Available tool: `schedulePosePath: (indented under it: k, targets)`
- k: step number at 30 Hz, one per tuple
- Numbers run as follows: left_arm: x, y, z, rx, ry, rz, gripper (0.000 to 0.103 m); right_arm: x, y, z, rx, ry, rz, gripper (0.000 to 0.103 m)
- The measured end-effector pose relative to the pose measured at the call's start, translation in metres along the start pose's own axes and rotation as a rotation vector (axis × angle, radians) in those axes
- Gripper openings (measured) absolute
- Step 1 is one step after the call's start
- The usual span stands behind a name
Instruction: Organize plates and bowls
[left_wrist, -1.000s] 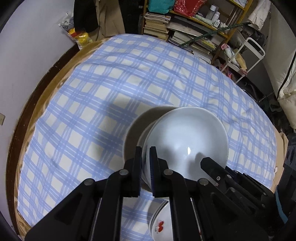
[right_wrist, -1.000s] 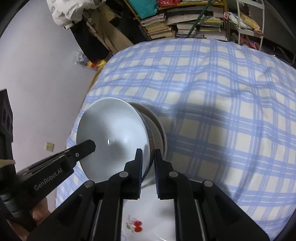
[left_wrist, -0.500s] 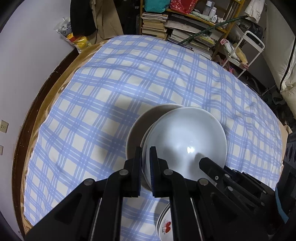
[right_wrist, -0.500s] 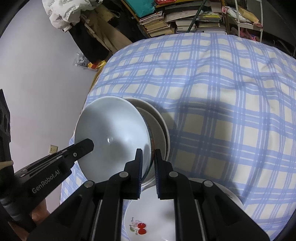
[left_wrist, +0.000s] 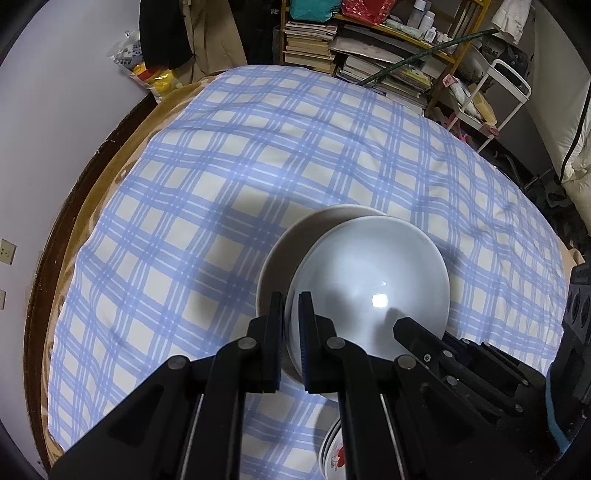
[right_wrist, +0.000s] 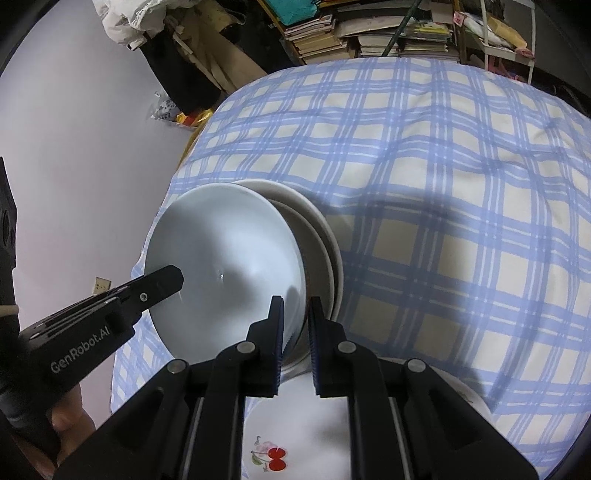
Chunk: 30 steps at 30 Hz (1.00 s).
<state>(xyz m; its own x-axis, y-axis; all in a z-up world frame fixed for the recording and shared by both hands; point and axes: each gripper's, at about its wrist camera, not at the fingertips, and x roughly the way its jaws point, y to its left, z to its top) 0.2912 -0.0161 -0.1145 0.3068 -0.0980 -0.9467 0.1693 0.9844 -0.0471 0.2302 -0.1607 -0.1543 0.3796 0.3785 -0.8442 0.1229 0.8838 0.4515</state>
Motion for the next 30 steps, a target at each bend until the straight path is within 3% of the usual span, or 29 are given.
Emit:
schedulePosePath:
  k: [9, 13, 16, 18, 20, 26, 28, 30]
  targets:
    - [-0.008, 0.003, 0.004, -0.009, -0.031, 0.027, 0.008, -0.011, 0.008, 0.011, -0.065, 0.001, -0.077, 0.023]
    - [-0.013, 0.007, 0.005, -0.018, -0.040, 0.034, 0.009, -0.016, 0.005, 0.017, -0.053, 0.020, -0.035, 0.026]
    - [-0.019, 0.009, 0.003, 0.002, -0.066, 0.079, 0.013, -0.029, 0.000, 0.016, -0.054, -0.019, 0.020, 0.029]
    - [-0.020, 0.012, 0.003, -0.002, -0.073, 0.095, 0.015, -0.040, -0.006, 0.016, -0.037, -0.055, 0.051, 0.049]
    - [-0.019, 0.017, 0.004, -0.012, -0.065, 0.107, 0.016, -0.047, -0.015, 0.017, -0.013, -0.076, 0.042, 0.055]
    - [-0.011, 0.029, 0.003, -0.051, -0.039, 0.096, 0.019, -0.042, -0.034, 0.015, 0.026, -0.072, 0.054, 0.054]
    - [-0.007, 0.031, 0.003, -0.054, -0.032, 0.086, 0.020, -0.036, -0.037, 0.013, 0.029, -0.063, 0.077, 0.048]
    - [-0.004, 0.031, 0.002, -0.053, -0.025, 0.085, 0.022, -0.030, -0.036, 0.010, 0.017, -0.048, 0.094, 0.028]
